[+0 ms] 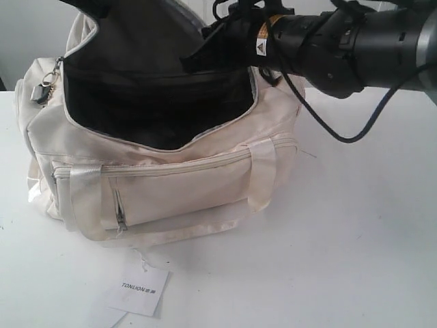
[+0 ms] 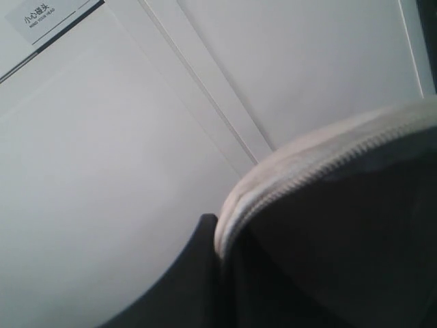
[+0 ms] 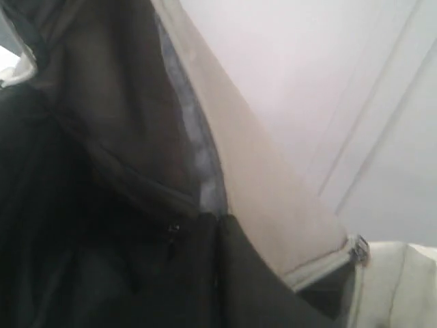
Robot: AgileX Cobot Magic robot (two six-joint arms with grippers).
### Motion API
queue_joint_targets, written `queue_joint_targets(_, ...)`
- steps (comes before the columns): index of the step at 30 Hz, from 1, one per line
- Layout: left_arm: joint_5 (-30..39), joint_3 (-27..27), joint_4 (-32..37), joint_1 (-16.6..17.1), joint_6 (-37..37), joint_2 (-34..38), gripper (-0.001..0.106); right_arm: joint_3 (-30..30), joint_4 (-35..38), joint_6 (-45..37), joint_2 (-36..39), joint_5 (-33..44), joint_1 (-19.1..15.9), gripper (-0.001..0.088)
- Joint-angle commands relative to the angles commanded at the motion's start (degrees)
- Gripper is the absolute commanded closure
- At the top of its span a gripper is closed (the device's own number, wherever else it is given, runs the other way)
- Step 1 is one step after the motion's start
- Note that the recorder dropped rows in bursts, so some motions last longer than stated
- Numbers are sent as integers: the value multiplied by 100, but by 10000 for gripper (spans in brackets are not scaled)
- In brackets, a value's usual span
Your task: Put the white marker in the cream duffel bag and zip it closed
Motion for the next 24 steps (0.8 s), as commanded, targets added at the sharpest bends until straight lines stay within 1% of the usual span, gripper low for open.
queue_joint_targets(1,0,0,0,0,0,0,989,0,0,0,-100,473,0,868)
queue_joint_targets(4,0,0,0,0,0,0,989,0,0,-38,-261,1269,0,868)
queue_joint_targets(5,0,0,0,0,0,0,989,0,0,-385,-379,1722,0,868)
queue_joint_targets(7,0,0,0,0,0,0,989,0,0,-646,-491,2141,0,868)
queue_joint_targets(9,0,0,0,0,0,0,989,0,0,-687,-548,2317,0,868)
queue_joint_targets(11,0,0,0,0,0,0,989,0,27,-807,-560,2649,0,868)
queue_joint_targets(13,0,0,0,0,0,0,989,0,190,-865,-560,3183,0,868)
queue_joint_targets(14,0,0,0,0,0,0,989,0,329,-1047,-560,3403,0,868)
queue_joint_targets(15,0,0,0,0,0,0,989,0,683,-1467,-560,3844,0,868)
queue_joint_targets(16,0,0,0,0,0,0,989,0,944,-1733,-560,4043,0,868)
queue_joint_targets(17,0,0,0,0,0,0,989,0,1526,-2288,-560,4376,0,868)
queue_joint_targets(21,0,0,0,0,0,0,989,0,2983,-3670,-560,5000,0,868)
queue_joint_targets(24,0,0,14,0,11,0,989,0,3974,-4488,-560,5459,0,868)
